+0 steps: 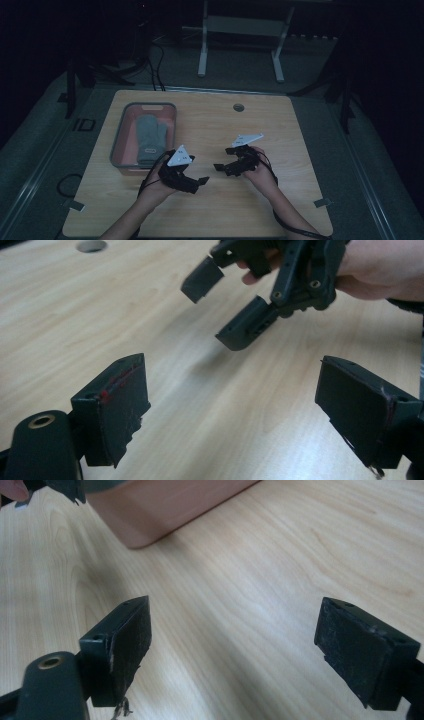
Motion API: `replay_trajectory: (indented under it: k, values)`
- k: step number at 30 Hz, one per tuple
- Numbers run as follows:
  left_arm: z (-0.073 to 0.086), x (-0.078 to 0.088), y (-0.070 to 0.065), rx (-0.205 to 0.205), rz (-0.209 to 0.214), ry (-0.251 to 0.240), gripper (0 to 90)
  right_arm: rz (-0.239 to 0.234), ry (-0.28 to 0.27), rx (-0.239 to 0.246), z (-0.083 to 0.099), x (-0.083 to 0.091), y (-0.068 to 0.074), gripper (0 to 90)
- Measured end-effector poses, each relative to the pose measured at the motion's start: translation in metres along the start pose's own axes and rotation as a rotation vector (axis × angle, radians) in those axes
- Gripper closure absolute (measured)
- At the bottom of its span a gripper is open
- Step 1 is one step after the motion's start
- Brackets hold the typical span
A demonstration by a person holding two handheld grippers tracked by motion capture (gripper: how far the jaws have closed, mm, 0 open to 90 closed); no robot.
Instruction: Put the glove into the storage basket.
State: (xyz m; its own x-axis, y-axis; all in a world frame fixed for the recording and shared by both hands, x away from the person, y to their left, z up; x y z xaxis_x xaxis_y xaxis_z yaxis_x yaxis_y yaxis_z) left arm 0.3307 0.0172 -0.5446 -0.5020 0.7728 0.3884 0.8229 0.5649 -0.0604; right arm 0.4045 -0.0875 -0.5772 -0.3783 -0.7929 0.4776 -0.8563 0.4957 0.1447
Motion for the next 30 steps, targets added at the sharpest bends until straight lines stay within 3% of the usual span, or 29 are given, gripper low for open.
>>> replay_trajectory:
  k: [6,14,20,25,30]
  values:
    - [0.013,-0.014,-0.019,-0.005,0.058,0.023,14.2,0.003,0.004,0.018,0.015,0.006,-0.001,14.3]
    - [0.029,-0.028,-0.035,0.019,0.119,0.033,14.2,0.006,0.016,0.04,0.035,0.012,-0.002,14.2]
    - [0.041,-0.034,-0.041,0.007,0.135,0.04,14.2,0.008,0.022,0.055,0.05,0.017,-0.003,14.5]
    - [0.049,-0.038,-0.044,0.021,0.151,0.048,14.2,0.016,0.018,0.057,0.058,0.024,-0.006,14.8]
    - [0.053,-0.039,-0.045,0.024,0.156,0.048,14.2,0.027,-0.008,0.032,0.066,0.035,-0.009,15.6]
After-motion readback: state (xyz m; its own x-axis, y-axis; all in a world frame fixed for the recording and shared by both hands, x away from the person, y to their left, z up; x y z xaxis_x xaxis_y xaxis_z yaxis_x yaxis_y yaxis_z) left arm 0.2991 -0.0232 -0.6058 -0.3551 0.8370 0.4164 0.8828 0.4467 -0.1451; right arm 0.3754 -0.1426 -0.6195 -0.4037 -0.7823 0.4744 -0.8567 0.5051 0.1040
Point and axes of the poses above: each handheld gripper's, and its own axes: x roughly backward along the jaws, z roughly out of its underside, y roughly to its left, the point moved 10 cm from there along -x, roughly forward along the jaws, and after that the axes turned 11 degrees about -y, right-handed, at the moved point
